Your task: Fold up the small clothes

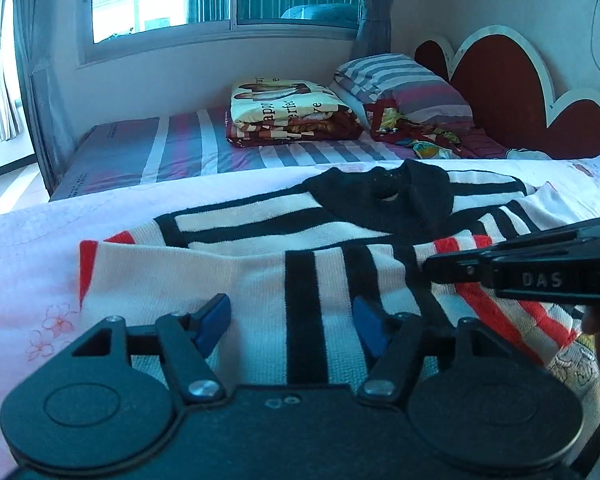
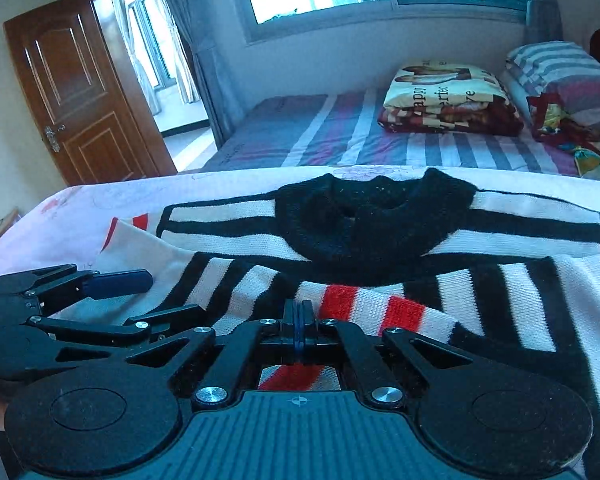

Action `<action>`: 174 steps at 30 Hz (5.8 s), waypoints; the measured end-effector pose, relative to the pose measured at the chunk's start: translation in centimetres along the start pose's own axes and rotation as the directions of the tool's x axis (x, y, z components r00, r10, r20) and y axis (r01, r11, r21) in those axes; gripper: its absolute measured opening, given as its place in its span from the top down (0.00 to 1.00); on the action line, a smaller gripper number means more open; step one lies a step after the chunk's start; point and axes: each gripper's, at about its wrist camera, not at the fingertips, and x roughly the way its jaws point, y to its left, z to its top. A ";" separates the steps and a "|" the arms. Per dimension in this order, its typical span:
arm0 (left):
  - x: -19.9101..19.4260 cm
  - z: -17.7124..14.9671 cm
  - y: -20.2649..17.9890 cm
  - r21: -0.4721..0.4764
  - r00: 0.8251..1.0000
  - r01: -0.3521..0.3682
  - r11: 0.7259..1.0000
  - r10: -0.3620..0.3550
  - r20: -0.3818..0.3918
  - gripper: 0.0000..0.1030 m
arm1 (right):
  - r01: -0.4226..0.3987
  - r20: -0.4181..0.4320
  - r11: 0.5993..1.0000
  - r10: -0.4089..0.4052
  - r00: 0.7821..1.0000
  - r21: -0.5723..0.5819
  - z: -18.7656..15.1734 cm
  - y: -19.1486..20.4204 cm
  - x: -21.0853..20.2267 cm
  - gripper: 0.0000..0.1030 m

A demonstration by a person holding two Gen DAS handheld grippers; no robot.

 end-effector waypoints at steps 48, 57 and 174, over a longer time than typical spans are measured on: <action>-5.1 -2.9 -5.2 -0.050 0.993 -0.119 0.992 0.118 -0.019 0.24 | 0.183 0.077 0.981 -0.178 0.981 -0.061 -5.4 -2.7 -11.1 0.75; -4.2 -3.7 -4.9 -0.069 0.991 -0.129 0.989 0.127 -0.041 0.14 | 0.166 0.042 0.986 -0.165 0.985 -0.034 -6.7 -4.7 -11.0 0.75; -1.9 0.7 9.3 -0.596 0.963 0.267 0.757 -0.189 0.192 0.45 | -0.211 0.271 0.830 0.075 0.960 0.516 1.0 -25.5 -15.1 0.31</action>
